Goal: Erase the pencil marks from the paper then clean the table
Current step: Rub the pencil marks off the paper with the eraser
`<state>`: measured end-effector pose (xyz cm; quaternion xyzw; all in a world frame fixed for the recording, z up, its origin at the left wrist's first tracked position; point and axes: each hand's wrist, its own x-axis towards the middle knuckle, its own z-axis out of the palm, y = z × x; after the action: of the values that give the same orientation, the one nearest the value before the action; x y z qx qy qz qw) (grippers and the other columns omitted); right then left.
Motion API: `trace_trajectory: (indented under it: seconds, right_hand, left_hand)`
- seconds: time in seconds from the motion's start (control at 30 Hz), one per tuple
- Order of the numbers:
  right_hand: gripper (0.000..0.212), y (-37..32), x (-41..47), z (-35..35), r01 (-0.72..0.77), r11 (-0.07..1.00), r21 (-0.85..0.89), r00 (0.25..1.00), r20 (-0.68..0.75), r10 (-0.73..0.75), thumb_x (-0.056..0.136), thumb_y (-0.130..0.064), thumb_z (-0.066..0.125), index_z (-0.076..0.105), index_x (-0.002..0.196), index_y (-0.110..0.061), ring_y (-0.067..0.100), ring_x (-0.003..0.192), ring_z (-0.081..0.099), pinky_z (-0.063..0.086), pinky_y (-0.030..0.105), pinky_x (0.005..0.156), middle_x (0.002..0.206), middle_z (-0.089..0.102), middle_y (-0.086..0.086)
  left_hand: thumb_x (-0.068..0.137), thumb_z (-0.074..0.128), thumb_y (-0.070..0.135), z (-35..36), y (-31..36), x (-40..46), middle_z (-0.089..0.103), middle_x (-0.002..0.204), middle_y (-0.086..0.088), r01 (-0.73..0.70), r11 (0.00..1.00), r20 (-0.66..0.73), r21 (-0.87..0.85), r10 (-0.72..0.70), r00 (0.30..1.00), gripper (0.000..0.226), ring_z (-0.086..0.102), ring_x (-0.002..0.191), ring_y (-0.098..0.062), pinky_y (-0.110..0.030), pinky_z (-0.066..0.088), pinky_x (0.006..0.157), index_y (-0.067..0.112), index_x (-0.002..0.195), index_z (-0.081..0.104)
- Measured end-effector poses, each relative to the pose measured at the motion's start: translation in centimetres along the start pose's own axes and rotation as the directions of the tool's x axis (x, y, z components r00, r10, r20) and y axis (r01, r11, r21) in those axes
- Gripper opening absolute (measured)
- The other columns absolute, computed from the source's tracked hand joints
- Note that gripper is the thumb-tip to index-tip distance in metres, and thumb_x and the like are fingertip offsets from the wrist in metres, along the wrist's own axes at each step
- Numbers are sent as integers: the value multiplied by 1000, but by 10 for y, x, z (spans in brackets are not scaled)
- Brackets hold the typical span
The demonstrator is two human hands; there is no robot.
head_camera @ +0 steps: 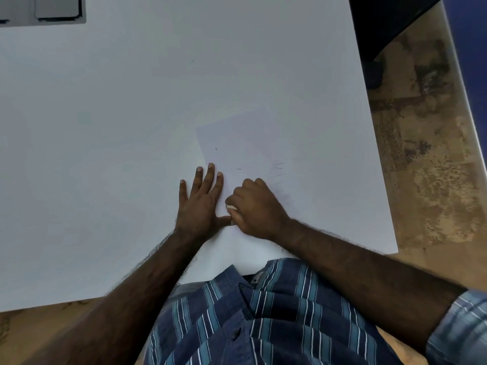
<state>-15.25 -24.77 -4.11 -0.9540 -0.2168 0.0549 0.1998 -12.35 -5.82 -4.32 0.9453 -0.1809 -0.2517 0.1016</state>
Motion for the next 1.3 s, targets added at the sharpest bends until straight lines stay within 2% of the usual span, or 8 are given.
trace_trajectory:
  seconds: [0.2, 0.27, 0.43, 0.63, 0.87, 0.97, 1.1, 1.3]
  right_hand:
    - [10, 44, 16, -17, -387, 922, 14, 898, -219, 381, 91, -25, 64, 73, 89, -20, 32, 82, 58, 40, 42, 75, 83, 68, 0]
    - [10, 31, 13, -11, -333, 942, 40, 919, -208, 334, 94, -25, 64, 72, 91, -19, 31, 83, 58, 39, 42, 77, 85, 67, 0]
    - [16, 6, -7, 4, -1, 999, 35, 1000, 15, 0, 98, -30, 65, 77, 101, -21, 25, 90, 59, 42, 41, 81, 92, 72, 0]
    - [13, 51, 14, -21, -390, 921, -6, 899, -218, 379, 90, -27, 61, 71, 86, -21, 34, 80, 59, 44, 43, 74, 80, 66, 0]
    - [14, 12, -8, 5, -58, 997, 43, 998, -23, 59, 94, -30, 67, 76, 100, -21, 25, 90, 60, 41, 40, 81, 93, 73, -1]
    - [14, 33, 2, -3, -174, 985, -11, 980, -101, 172, 92, -31, 63, 74, 93, -23, 29, 86, 60, 39, 40, 78, 86, 69, -1]
    - [9, 58, 15, -18, -429, 903, 19, 877, -233, 421, 90, -28, 65, 71, 87, -21, 32, 81, 59, 43, 42, 74, 81, 68, -2]
    - [11, 35, 2, -1, -184, 983, -24, 977, -113, 181, 94, -28, 66, 74, 97, -21, 26, 86, 58, 40, 40, 76, 88, 69, -2]
  left_hand:
    - [78, 59, 81, 0, 1, 3, -24, 169, 1, 5, 1000, 29, 11, -5, 1000, 122, -24, 156, -25, -59, -6, 125, 23, 165, -4]
    - [78, 59, 81, 0, 1, 2, -24, 169, 1, 10, 1000, 29, 18, -10, 1000, 122, -24, 156, -24, -60, -5, 126, 23, 165, -4]
    - [74, 42, 88, -2, 2, 1, -25, 169, 1, 7, 1000, 32, 30, -8, 999, 121, -23, 156, -24, -58, -7, 126, 24, 164, -7]
    - [78, 59, 81, 2, 0, 2, -23, 170, 2, 3, 1000, 15, 21, -3, 1000, 122, -23, 156, -24, -61, -3, 125, 23, 165, -2]
    - [74, 44, 89, -1, 1, 2, -27, 168, 4, 11, 1000, 42, 19, -11, 999, 122, -24, 156, -23, -59, -6, 126, 26, 164, -11]
    - [76, 53, 85, 0, 0, 2, -27, 168, 5, 12, 1000, 34, 4, -12, 999, 123, -25, 156, -22, -61, -4, 125, 26, 164, -10]
    - [78, 56, 84, 0, 1, 2, -28, 168, 4, 11, 1000, 42, 7, -11, 999, 124, -27, 155, -23, -60, -5, 125, 26, 163, -12]
    - [78, 56, 83, -4, 3, 1, -26, 169, 3, 18, 1000, 38, 4, -18, 999, 123, -25, 156, -24, -59, -7, 126, 26, 164, -11]
